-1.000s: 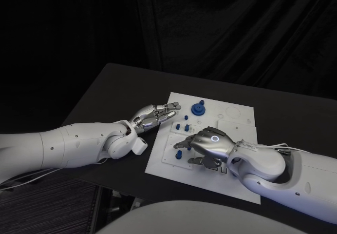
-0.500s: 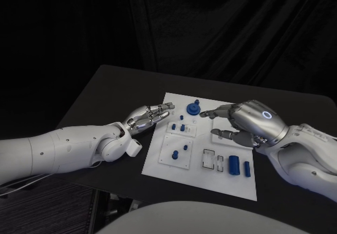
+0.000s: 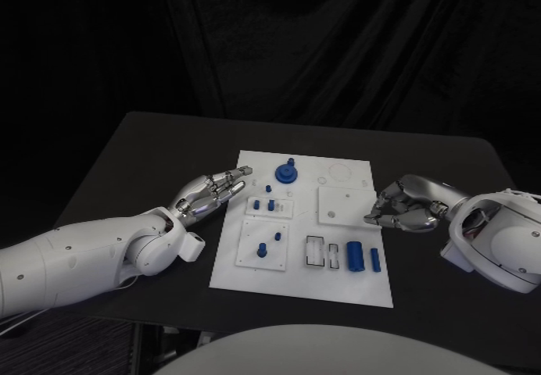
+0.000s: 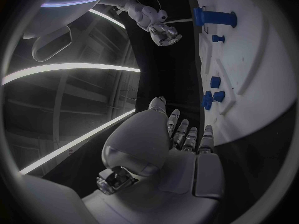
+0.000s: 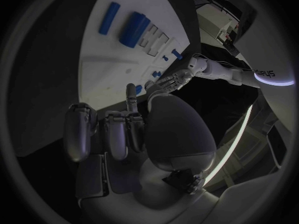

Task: Assemble the parts on the task board

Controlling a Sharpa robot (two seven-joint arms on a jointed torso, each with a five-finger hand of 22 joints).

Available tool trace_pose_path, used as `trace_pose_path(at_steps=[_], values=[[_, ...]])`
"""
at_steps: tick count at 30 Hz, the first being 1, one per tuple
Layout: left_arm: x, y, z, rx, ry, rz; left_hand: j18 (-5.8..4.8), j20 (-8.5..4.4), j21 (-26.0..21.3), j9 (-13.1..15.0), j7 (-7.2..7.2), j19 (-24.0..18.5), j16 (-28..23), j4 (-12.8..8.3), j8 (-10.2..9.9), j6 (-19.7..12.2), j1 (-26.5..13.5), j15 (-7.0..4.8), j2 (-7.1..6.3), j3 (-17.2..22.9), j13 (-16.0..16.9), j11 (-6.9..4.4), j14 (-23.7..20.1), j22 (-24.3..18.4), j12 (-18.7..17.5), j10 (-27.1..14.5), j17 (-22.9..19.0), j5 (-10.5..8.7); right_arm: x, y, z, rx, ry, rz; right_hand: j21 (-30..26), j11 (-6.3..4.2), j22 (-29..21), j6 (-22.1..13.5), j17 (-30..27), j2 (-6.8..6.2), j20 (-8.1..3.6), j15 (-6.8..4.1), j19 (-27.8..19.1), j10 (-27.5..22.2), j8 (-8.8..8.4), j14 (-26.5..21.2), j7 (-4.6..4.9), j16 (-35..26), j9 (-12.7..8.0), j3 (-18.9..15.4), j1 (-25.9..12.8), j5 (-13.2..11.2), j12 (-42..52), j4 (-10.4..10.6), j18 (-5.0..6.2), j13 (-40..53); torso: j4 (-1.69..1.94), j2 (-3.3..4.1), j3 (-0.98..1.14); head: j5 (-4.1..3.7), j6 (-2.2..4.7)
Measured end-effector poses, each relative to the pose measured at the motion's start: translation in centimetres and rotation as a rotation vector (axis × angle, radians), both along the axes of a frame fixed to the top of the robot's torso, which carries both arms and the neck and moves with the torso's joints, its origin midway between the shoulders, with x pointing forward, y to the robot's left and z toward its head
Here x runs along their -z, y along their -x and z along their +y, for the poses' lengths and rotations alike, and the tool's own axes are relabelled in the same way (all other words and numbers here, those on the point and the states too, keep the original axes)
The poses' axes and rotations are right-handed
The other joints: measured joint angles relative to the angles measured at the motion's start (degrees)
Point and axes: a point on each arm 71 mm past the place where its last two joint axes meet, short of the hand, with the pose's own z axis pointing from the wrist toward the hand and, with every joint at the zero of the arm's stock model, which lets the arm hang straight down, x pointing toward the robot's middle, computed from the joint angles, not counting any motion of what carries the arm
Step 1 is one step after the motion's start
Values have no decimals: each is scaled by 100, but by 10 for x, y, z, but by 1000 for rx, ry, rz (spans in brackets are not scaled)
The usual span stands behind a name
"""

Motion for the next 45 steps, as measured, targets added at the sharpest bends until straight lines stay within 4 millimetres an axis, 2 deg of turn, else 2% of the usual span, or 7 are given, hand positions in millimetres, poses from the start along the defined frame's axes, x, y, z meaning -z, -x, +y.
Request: trace_pose_path(at_steps=[7, 12, 15, 19, 26, 34, 45], values=[[0, 0, -1, -1, 0, -1, 0, 0, 0, 0, 0, 0, 0, 0, 0, 0, -25, 0, 25, 0, 0, 0, 0, 0, 0, 0, 1, 0, 23, 12, -14, 105, 106, 171, 691, -30, 0, -106, 0, -35, -30, -69, 30, 30, 534, -6, -81, 11, 556, -55, -1099, -17, 0, 22, -89, -1, 0, 6, 2, -355, 0], [0, 0, 0, -3, -2, -1, 0, 0, 0, 0, 32, 0, 0, 0, 0, 32, -25, 0, 25, 0, 0, 0, 0, 0, 0, 0, 1, 0, 29, 20, -12, 126, 182, 195, 745, -134, 0, -319, -1, -319, -124, -139, 20, 25, 1225, -15, -196, 11, 1473, 152, -1623, -258, 0, 39, -87, -1, -6, 9, 14, -522, 0], [0, 0, 1, -4, -2, -1, 0, 0, 0, 0, 32, 0, 0, 0, 0, 32, -25, 0, 25, 0, 0, 0, 0, 0, 0, 0, 1, 0, 29, 24, -9, 124, 218, 180, 745, -176, 0, -350, -1, -374, -124, -164, 20, 25, 1434, 0, -227, 11, 1780, 152, -1806, -334, 0, 39, -87, -2, -6, 9, 15, -644, 0], [0, 0, 2, -4, -2, -1, 0, 0, 0, 0, 32, 0, 0, 0, 0, 32, -25, 0, 25, 0, 0, 0, 0, 0, 0, 0, 2, 0, 29, 29, -2, 111, 257, 153, 796, -176, 0, -390, -1, -365, -124, -164, 20, 25, 1516, 0, -244, 11, 1982, 152, -1886, -451, 0, 39, -87, -2, -10, 9, 17, -778, 0], [0, 0, 2, -5, -2, -1, 0, 0, 0, 1, 32, 0, 0, 0, 0, 32, -25, 1, 25, 0, 0, 0, 0, 0, 0, 0, 1, 0, 36, 37, 7, 94, 282, 126, 738, -175, -1, -419, -2, -365, -144, -164, 40, 25, 1537, 0, -256, 11, 2096, 152, -1930, -539, 0, 39, -85, -2, -17, 8, 21, -887, 0], [0, 1, 4, -8, -4, -1, 0, 0, 0, 1, 32, 0, 0, 0, 0, 32, -25, 0, 25, 0, 0, 0, 0, 0, 0, 0, -3, 0, 37, 43, 19, 71, 287, 36, 707, -188, -1, -419, -2, -396, -144, -184, 40, 37, 1560, -20, -256, 11, 2176, 168, -1961, -628, 0, 55, -85, -2, -11, 8, 18, -871, 0], [0, 1, 2, -3, -1, 0, 0, 0, 0, 1, 67, 0, 0, -4, 0, 68, 1, 16, 50, 29, 0, 0, -10, 0, 30, 0, -3, 22, 38, 44, 29, 44, 296, -53, 707, -216, -2, -382, -2, -575, -164, -205, 20, 25, 1610, 0, -293, 11, 2385, 55, -2241, -1187, -1, 55, -85, -3, -11, 9, 18, -891, 0]])
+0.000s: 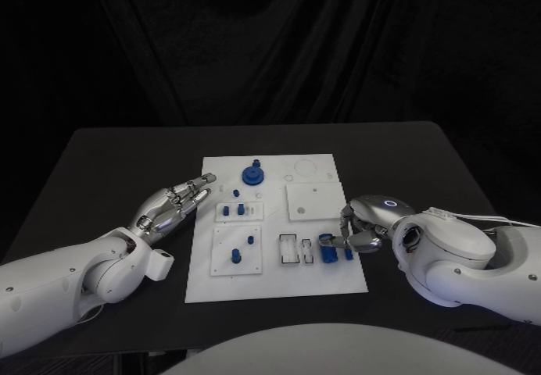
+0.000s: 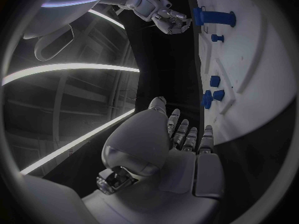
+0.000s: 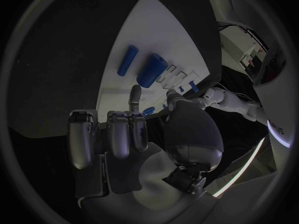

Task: Assemble the parts on the task board

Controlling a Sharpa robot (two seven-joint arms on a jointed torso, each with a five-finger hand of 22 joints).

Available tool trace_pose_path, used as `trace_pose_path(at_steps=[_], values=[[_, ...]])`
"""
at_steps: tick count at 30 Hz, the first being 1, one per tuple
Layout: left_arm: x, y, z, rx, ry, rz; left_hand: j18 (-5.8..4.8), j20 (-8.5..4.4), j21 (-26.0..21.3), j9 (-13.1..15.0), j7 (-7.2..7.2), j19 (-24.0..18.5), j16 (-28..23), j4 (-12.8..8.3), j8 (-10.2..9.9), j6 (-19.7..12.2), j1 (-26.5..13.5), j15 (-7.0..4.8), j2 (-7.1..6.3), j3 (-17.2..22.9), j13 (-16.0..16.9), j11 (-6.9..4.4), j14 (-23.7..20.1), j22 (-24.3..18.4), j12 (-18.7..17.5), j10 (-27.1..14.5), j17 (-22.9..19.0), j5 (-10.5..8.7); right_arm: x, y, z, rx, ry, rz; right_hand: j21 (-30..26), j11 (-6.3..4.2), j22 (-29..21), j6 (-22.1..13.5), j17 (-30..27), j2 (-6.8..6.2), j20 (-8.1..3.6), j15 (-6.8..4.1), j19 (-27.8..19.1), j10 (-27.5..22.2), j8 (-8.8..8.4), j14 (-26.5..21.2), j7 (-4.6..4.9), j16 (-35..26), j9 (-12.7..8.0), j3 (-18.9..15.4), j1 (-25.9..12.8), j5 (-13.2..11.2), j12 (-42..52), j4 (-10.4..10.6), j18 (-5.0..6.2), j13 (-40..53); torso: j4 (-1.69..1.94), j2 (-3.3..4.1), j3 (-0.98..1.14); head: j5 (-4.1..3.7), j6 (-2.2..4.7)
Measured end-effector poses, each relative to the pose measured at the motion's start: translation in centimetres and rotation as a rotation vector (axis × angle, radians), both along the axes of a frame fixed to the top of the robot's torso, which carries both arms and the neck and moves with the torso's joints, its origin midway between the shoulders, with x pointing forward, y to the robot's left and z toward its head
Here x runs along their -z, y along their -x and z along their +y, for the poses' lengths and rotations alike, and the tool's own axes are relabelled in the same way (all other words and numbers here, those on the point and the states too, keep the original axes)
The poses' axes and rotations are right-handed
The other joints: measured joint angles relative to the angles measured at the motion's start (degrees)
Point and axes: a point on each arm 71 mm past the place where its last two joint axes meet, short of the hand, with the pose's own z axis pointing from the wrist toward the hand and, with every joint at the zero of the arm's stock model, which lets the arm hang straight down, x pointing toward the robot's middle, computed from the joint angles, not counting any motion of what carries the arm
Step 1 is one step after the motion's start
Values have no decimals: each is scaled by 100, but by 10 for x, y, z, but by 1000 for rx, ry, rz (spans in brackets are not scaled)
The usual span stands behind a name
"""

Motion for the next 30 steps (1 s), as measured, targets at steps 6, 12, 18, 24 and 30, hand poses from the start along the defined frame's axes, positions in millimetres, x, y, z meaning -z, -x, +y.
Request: trace_pose_path(at_steps=[6, 12, 18, 24, 30], values=[[0, 0, 0, 1, 1, 0, 1, 0, 0, 27, 210, 0, 0, -28, 0, 210, 45, 27, 45, 66, 5, 20, 11, 0, 37, 20, 1, 29, 4, 0, 5, -20, 11, -13, 0, -20, 0, 37, 0, -17, -21, -20, 21, 20, 0, -20, -32, 0, 41, -71, -159, -1, 0, 7, 1, 0, 0, 1, -1, 22, 0], [0, 0, -1, 3, 2, 1, 0, 0, 0, 27, 188, 0, 0, -28, 0, 188, 45, 27, 45, 66, 5, 23, 11, 0, 37, 23, 1, 29, 9, 1, 9, -36, 20, -16, 0, -41, 0, 107, -1, 43, -41, -41, 0, -1, 0, 1, -24, 0, 70, -102, -249, -23, 0, 7, 0, 0, 3, 1, -8, 31, 0], [0, 0, 0, 3, 2, 1, 0, 0, 0, 27, 209, 0, 0, -28, 0, 168, 45, 27, 45, 66, 4, 23, 11, 0, 60, 23, 2, 29, 11, -1, 13, -48, 28, -26, 0, -41, 0, 127, -1, 43, -41, -41, 0, -1, 0, 0, -45, 0, 75, -102, -248, -23, 0, 7, 1, -1, 3, 0, -4, 45, 0], [0, 0, -2, 8, 5, 2, 0, 0, 0, 27, 209, 0, 0, -44, 0, 168, 45, 27, 45, 82, 4, 23, 11, 6, 60, 23, 3, 29, 14, -4, 14, -52, 40, -31, -1, -41, 4, 128, -1, 168, -41, -41, 0, -1, -130, 0, -44, 0, 75, -75, -123, 170, 0, -15, 0, -1, 6, -5, -4, 85, 0], [0, 1, -4, 14, 10, 4, 0, 0, 0, 27, 229, 0, 0, -28, 0, 148, 90, 27, 40, 98, 4, 23, 10, 7, 60, 23, 4, 29, 20, -5, 15, -66, 65, -23, -55, -41, 4, 182, -1, 260, -41, -41, 0, -1, -351, 0, -13, 0, 75, 0, -79, 735, 0, -11, 1, -1, -8, -8, -5, 132, 0]])
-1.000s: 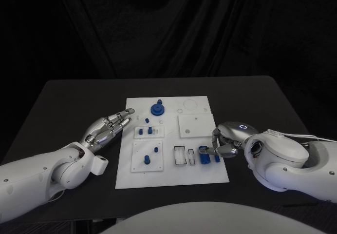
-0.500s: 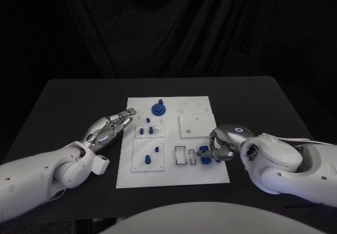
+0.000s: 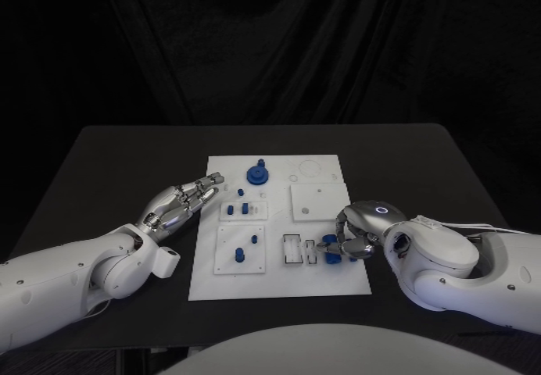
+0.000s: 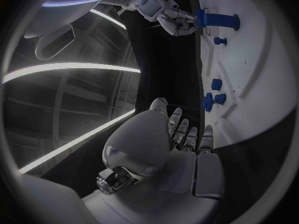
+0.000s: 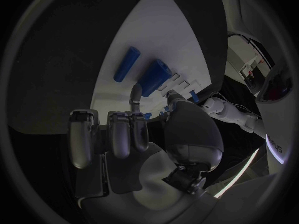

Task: Assemble the parts on the task board

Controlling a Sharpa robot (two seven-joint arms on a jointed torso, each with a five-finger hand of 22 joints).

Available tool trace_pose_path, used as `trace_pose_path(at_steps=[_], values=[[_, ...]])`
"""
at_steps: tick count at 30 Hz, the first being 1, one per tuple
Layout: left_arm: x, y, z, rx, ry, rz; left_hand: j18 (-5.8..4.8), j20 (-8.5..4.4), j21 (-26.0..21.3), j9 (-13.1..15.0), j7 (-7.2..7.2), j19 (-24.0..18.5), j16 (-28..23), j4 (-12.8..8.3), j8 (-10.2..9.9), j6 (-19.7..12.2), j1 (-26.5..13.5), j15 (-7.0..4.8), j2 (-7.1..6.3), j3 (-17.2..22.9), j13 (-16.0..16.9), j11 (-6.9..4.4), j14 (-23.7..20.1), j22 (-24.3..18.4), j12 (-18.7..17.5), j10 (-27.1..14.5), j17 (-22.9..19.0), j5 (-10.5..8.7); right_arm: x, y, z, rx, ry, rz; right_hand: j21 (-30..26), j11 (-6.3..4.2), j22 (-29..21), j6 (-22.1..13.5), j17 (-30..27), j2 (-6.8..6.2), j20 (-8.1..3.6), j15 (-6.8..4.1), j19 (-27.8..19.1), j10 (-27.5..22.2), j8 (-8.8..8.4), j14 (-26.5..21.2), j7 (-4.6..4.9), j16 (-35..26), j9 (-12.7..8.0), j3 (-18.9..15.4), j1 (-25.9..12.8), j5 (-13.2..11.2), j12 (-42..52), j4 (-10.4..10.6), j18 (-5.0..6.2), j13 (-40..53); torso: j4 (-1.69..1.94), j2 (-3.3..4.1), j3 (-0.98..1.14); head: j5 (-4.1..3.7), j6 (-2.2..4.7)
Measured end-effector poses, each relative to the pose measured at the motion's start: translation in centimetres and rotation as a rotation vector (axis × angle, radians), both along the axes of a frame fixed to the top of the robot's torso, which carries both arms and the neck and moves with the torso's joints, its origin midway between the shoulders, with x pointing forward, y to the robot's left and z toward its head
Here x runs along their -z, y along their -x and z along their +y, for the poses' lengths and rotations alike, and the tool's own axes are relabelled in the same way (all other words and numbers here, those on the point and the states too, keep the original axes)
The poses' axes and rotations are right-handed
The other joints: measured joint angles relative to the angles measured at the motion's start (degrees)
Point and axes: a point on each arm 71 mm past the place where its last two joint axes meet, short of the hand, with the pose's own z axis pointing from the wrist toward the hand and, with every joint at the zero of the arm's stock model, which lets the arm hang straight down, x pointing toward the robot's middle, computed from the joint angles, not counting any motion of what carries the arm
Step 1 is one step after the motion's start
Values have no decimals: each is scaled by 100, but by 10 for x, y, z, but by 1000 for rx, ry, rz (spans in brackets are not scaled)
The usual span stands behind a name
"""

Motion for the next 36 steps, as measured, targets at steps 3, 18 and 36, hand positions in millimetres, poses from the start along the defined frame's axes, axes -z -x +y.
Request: trace_pose_path(at_steps=[3, 18, 36], values=[[0, 0, 0, 0, 0, 0, 0, 0, 0, 0, 0, 0, 0, 0, 0, 0, 0, 23, 0, 0, 0, 0, -18, 6, 0, 0, 0, 0, 3, 1, 2, -13, 16, 4, -34, 0, 0, 17, 0, 66, 0, 0, 0, 0, -106, 0, 0, 0, 16, 36, 52, 295, 0, -22, 0, 0, 7, -1, -3, 3, 0], [1, -1, 1, 1, -1, 1, 0, 0, 0, -1, 20, 0, 0, -16, 0, -20, 0, 41, 0, 16, 0, 20, 0, 6, 0, -21, 0, 21, 11, -1, 6, -53, 82, 11, -58, 0, -1, 38, -1, 118, 0, 0, 0, 0, -239, 0, 21, -29, 15, 65, -7, 401, 0, -21, 0, 0, 15, -3, 3, -2, 0], [1, -2, 1, 6, 2, 4, -1, 42, 0, -1, 21, 0, 0, -32, 0, -20, 22, 41, -23, 31, -1, 20, 0, 10, 0, -20, -4, 21, 15, -4, 9, -41, 66, 38, -100, 2, -2, 203, 0, 7, 0, 2, 0, -1, -807, 0, 42, -51, 199, 554, 909, 3211, 0, -31, 0, -1, 11, -1, 4, 48, 0]])
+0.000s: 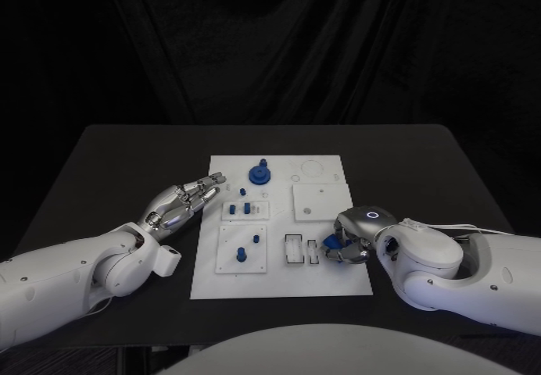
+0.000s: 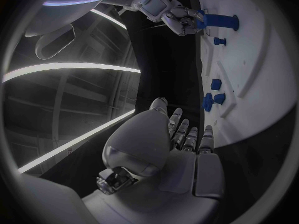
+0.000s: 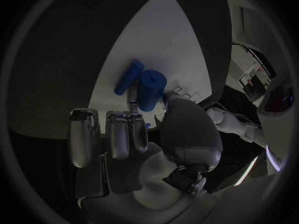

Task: Assemble the parts on the task board

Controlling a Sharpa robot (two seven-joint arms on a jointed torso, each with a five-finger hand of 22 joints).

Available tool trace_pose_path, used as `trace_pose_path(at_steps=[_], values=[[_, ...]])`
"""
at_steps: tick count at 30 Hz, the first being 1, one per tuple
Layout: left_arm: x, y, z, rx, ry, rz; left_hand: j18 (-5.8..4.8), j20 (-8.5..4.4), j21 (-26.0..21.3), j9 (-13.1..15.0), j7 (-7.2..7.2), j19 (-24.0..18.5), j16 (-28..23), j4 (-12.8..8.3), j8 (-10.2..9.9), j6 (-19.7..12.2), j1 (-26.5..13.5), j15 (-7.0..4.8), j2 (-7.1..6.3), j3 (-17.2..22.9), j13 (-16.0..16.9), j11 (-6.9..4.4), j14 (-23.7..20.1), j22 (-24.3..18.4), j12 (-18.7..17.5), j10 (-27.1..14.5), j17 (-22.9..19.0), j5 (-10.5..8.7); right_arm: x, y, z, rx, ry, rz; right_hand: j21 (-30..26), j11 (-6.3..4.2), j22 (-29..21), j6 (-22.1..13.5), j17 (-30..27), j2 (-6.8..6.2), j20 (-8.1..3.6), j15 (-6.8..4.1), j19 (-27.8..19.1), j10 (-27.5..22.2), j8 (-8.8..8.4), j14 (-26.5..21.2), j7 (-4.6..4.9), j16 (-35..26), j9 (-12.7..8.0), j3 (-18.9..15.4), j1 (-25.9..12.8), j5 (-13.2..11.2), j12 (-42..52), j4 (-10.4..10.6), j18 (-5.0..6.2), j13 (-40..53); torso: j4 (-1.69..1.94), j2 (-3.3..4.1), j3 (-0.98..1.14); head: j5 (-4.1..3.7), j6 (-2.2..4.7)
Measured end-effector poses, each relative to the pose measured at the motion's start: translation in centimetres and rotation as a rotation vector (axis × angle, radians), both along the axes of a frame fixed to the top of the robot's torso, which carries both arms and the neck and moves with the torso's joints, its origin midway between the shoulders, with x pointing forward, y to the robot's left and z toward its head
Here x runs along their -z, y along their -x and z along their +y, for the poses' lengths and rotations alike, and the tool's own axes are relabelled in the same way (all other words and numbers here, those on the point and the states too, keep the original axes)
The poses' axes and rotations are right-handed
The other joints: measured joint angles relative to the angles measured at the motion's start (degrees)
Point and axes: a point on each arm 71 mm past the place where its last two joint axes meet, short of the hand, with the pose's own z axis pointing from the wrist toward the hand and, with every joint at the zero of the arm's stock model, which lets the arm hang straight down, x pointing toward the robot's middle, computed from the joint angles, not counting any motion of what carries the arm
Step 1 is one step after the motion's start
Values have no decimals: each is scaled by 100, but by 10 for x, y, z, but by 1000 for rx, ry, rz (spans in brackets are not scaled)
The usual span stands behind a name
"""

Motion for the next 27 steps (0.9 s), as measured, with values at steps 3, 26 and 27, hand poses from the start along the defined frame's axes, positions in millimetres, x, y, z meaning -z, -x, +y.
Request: trace_pose_path(at_steps=[3, 26, 27], values=[[0, 0, 1, 0, -1, 0, 0, 0, 0, 0, 0, 0, 0, 0, 0, 0, 0, 0, 0, 0, 0, 0, 0, 0, 0, 0, 0, 0, 0, 0, -2, 20, -20, 12, 0, 0, 0, 23, 0, -13, 0, 0, 0, 0, -2, 0, -19, 0, 39, 55, 13, 304, 0, 54, 0, 0, 5, 1, -1, 8, 0], [2, 1, 2, 0, 0, 6, 0, 0, 0, 0, 21, 0, 0, -1, 0, -21, 10, 0, 10, 0, 0, 3, 0, 0, 0, -3, 4, 0, -16, 5, 0, 229, -381, 100, 0, -53, -1, 45, 0, -14, -41, -42, 0, 12, 205, 0, -23, 1, 549, 175, -48, 244, 0, 170, 0, 0, -6, -1, 4, 32, 0], [2, 1, 2, 1, 0, 6, 0, 0, 0, 0, 21, 0, 0, -15, 0, -21, 22, 0, 22, 15, 0, 13, 0, 3, 0, -13, 4, 0, -16, 5, 1, 239, -398, 109, 0, -53, -1, 45, 0, 7, -41, -42, 0, 12, 210, 0, -23, 1, 581, 184, -119, 70, 0, 175, 0, 0, -3, -2, 3, 29, 0]])
